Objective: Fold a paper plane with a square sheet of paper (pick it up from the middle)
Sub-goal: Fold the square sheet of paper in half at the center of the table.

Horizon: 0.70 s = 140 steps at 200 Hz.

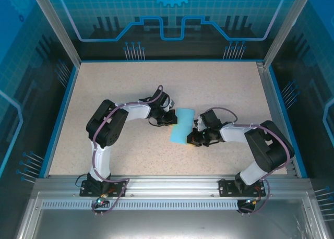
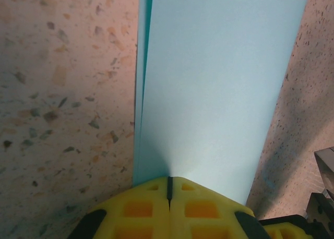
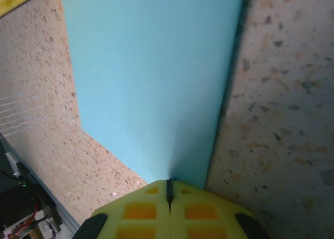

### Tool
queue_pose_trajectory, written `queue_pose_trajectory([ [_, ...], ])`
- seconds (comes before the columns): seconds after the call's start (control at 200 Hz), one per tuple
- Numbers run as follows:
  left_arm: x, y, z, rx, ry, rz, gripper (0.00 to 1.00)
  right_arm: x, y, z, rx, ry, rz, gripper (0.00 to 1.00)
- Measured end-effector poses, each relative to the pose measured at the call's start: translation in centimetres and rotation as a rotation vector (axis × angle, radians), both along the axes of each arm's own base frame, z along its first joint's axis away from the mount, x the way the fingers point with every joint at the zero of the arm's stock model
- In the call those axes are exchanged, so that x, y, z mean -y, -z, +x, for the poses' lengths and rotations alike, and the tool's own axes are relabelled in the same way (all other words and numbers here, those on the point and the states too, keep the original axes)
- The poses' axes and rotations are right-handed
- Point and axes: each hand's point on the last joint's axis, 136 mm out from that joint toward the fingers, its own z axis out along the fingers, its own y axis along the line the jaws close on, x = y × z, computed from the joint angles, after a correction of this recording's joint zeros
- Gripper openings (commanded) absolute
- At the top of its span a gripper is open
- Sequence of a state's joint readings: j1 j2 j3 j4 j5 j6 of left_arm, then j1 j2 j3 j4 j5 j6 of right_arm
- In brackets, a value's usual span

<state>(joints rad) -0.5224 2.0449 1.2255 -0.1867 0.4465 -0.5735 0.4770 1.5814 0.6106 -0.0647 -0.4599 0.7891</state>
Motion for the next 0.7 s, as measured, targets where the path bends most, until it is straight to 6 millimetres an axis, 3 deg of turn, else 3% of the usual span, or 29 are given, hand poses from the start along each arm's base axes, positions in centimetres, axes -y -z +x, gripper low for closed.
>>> queue_pose_trajectory([
  [0.105,0.0,-0.1,0.0,0.000,0.001,-0.003,0.00,0.4,-0.4,0.1,0.008,-0.013,-0.028,0.09],
  [0.21,0.0,-0.3,0.0,0.000,0.001,-0.004,0.08,1.3,-1.4,0.6,0.037,0.010,-0.048,0.16],
  [0.39,-0.6,-0.8,-0.8,-0.024,-0.011,0.014,0.22,3.3,-3.0,3.6,0.095,0.093,-0.116,0.22],
  [0.495,-1.1,-2.3,-1.0,-0.013,-0.033,0.001,0.30,3.2,-3.9,5.0,0.122,0.108,-0.132,0.28],
  [0.605,-2.5,-3.7,-0.7,0.001,-0.084,-0.033,0.39,3.3,-4.4,6.1,0.141,0.129,-0.152,0.36],
  [0.7,-4.3,-4.3,0.3,-0.007,-0.147,-0.077,0.41,3.0,-4.5,6.7,0.139,0.131,-0.150,0.36],
])
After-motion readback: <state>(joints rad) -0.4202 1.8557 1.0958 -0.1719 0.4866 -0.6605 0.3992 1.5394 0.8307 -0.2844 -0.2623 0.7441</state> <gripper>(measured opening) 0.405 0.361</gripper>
